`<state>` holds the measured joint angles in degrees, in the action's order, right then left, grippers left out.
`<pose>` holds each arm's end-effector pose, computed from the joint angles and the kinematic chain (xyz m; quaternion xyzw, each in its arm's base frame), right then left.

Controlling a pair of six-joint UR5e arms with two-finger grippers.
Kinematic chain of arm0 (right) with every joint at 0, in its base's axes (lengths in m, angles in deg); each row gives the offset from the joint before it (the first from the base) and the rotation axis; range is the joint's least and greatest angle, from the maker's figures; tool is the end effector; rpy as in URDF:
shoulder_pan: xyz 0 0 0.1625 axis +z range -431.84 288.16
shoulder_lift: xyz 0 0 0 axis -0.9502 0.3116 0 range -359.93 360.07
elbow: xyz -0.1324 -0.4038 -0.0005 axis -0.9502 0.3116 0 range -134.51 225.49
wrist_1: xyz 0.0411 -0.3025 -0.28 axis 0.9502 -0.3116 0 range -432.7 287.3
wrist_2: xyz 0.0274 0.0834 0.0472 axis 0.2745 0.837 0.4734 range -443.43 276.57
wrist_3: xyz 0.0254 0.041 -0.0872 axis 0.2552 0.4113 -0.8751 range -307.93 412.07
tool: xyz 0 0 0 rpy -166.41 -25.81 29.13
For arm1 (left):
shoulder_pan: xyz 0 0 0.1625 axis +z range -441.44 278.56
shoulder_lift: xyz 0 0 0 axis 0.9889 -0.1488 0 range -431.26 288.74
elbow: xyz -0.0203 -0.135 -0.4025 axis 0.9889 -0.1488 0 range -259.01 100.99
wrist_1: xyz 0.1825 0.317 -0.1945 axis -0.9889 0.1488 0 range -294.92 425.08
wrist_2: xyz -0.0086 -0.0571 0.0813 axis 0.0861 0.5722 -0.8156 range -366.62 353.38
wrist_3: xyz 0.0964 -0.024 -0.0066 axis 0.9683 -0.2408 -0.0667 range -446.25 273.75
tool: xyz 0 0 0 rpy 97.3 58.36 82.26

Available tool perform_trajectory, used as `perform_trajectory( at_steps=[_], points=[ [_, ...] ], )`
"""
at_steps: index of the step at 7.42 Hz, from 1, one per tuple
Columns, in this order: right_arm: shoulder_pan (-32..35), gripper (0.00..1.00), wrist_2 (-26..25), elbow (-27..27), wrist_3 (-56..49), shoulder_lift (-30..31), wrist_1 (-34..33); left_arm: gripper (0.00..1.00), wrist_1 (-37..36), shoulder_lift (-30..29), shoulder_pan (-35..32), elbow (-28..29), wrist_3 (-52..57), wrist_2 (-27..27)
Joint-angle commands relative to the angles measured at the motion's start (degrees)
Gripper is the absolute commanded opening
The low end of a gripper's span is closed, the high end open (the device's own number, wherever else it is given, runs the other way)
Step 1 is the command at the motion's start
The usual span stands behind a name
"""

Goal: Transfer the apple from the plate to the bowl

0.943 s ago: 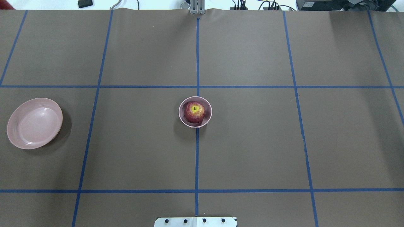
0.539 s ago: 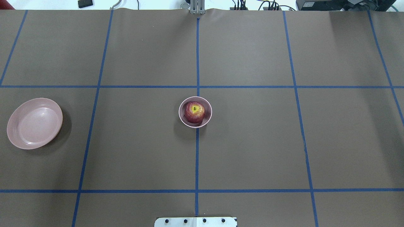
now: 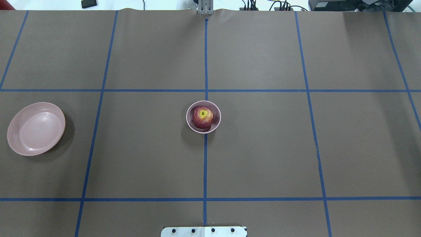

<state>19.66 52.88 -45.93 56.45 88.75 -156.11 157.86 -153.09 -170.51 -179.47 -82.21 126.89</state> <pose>0.0747 -0.5092 0.6204 0.0649 -0.3937 0.0151 0.9168 -0.0576 -0.4383 0.6307 0.0511 0.3690 0.0567 0.9263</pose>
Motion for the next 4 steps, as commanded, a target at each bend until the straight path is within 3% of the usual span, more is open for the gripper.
perform_trajectory(
  at_steps=[1, 4],
  points=[
    [-0.2, 1.00, -0.1, 0.1, 0.0, 0.0, 0.0, 0.98, -0.1, 0.0, 0.0, 0.0, 0.0, 0.0],
    [-0.5, 1.00, 0.0, 0.2, 0.1, 0.0, 0.0, 0.98, 0.0, 0.0, 0.0, 0.1, 0.0, 0.0]
  ],
)
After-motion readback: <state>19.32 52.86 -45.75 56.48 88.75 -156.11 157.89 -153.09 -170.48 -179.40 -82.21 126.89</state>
